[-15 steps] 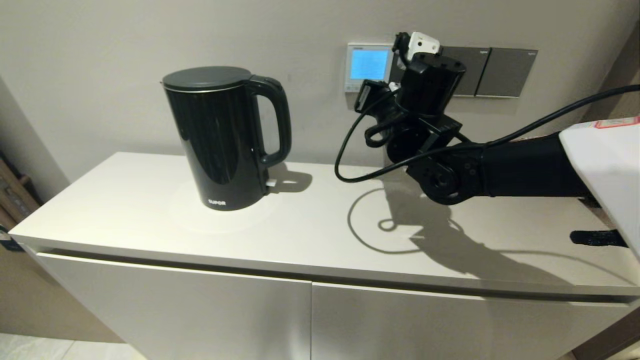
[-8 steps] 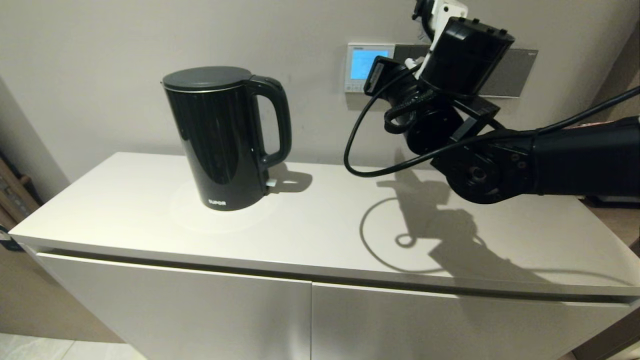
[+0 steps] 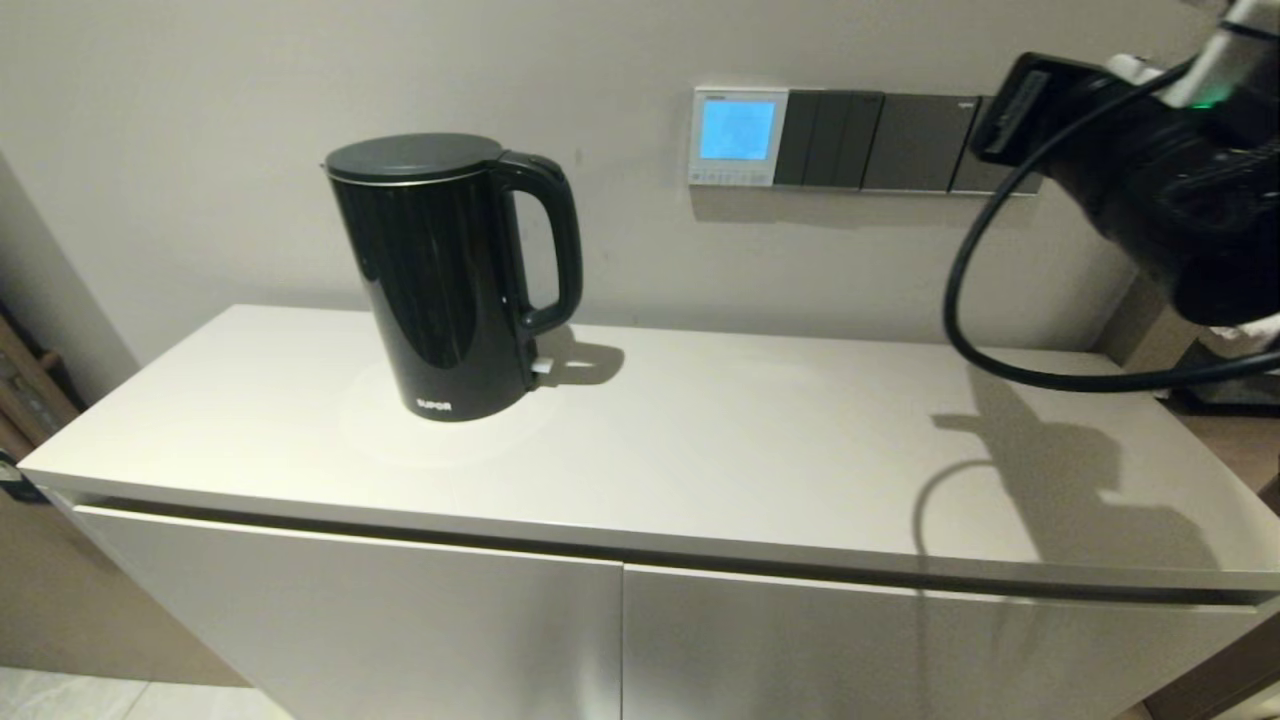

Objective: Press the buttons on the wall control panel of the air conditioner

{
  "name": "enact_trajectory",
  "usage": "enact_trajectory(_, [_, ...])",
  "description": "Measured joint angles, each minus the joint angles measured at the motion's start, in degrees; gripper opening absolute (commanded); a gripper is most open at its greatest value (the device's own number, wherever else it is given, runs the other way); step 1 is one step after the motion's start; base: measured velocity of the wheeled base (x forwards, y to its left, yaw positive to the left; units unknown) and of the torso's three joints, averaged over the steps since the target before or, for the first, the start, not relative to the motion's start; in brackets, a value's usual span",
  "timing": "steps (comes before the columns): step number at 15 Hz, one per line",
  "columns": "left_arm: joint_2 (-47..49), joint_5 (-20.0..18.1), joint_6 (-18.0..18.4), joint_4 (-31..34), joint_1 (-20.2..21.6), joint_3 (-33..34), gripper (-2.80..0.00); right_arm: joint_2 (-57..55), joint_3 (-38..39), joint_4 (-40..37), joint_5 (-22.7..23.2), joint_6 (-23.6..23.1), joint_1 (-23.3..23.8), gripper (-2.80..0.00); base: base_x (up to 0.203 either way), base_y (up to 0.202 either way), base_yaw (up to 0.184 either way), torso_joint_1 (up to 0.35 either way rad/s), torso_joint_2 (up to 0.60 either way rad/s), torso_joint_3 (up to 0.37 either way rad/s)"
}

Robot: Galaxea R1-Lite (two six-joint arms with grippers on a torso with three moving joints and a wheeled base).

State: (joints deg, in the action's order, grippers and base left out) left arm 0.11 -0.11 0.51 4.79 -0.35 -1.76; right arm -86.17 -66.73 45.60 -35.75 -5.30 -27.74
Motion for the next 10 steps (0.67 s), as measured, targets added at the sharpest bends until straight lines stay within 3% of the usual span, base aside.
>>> enact_trajectory(4, [0.00, -0.01, 0.03, 0.01, 0.00, 0.00, -2.80, 16.44, 10.48, -5.83, 2.67, -3.49, 7.27, -2.80, 0.000, 0.000, 0.000, 0.000, 0.00, 0.000])
enact_trajectory(10, [0.00, 0.01, 0.01, 0.00, 0.02, 0.00, -2.80, 41.84, 21.00, -33.45, 4.70, -4.10, 11.25, -2.80, 0.000, 0.000, 0.000, 0.000, 0.00, 0.000])
